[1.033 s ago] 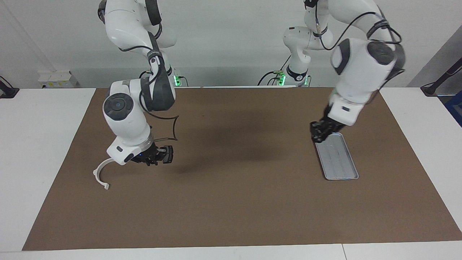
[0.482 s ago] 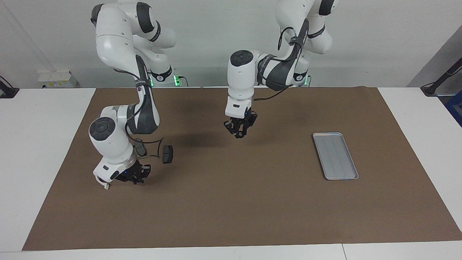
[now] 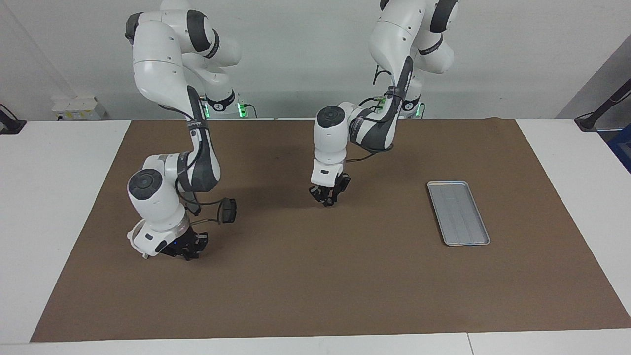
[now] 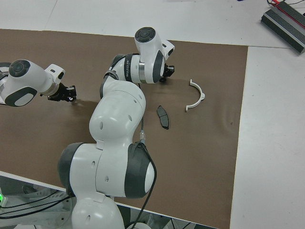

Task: Place bearing gear from tray to pile
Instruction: 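Carry the second dark part with the left gripper to mid-table, release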

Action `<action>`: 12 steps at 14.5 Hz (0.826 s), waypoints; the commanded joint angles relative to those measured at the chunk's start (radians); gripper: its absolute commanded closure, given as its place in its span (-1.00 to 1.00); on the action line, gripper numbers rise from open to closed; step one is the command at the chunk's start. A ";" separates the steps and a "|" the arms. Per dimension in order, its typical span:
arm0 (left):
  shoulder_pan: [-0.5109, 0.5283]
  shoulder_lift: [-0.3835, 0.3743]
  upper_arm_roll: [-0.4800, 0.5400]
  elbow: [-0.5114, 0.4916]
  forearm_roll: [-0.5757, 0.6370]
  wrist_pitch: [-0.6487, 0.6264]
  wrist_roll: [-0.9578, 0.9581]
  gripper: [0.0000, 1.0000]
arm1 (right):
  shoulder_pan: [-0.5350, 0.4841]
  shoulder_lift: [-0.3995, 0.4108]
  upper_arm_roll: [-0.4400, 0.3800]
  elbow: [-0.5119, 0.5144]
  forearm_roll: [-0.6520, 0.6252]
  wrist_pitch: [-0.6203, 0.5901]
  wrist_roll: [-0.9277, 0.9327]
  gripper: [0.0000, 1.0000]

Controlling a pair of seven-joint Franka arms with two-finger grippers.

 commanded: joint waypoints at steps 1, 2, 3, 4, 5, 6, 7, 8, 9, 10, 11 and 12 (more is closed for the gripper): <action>-0.005 -0.039 0.005 -0.077 0.020 0.044 -0.023 1.00 | -0.022 -0.003 0.015 -0.012 -0.002 0.016 -0.026 0.63; -0.006 -0.042 0.003 -0.088 0.020 0.052 -0.023 1.00 | -0.021 -0.003 0.015 -0.013 -0.001 0.016 -0.021 -0.14; -0.006 -0.042 0.003 -0.095 0.020 0.056 -0.023 1.00 | -0.021 -0.005 0.015 -0.018 -0.001 0.016 -0.018 -0.90; -0.008 -0.044 0.003 -0.101 0.020 0.059 -0.023 1.00 | -0.021 -0.009 0.015 -0.018 -0.001 0.011 -0.020 -1.00; -0.008 -0.044 0.003 -0.111 0.020 0.067 -0.022 1.00 | -0.021 -0.017 0.015 -0.018 -0.001 -0.001 -0.020 -1.00; -0.008 -0.045 0.003 -0.117 0.020 0.073 -0.023 1.00 | -0.018 -0.023 0.015 -0.018 -0.001 -0.009 -0.020 -1.00; -0.008 -0.045 0.003 -0.118 0.020 0.078 -0.022 1.00 | -0.012 -0.038 0.015 -0.016 -0.001 -0.029 -0.020 -1.00; -0.008 -0.045 0.003 -0.117 0.020 0.073 -0.022 1.00 | -0.007 -0.052 0.015 -0.013 -0.002 -0.055 -0.018 -1.00; -0.006 -0.045 0.003 -0.106 0.020 0.058 -0.019 -0.38 | -0.002 -0.069 0.015 -0.010 -0.002 -0.078 -0.018 -1.00; -0.008 -0.047 0.005 -0.095 0.020 0.033 -0.016 -0.99 | 0.004 -0.091 0.015 -0.010 -0.004 -0.104 -0.018 -1.00; -0.003 -0.057 0.006 -0.063 0.020 -0.015 -0.006 -1.00 | 0.025 -0.114 0.015 -0.006 -0.002 -0.140 -0.017 -1.00; 0.008 -0.092 0.009 -0.024 0.021 -0.077 0.019 -1.00 | 0.041 -0.140 0.013 -0.004 -0.002 -0.179 -0.006 -1.00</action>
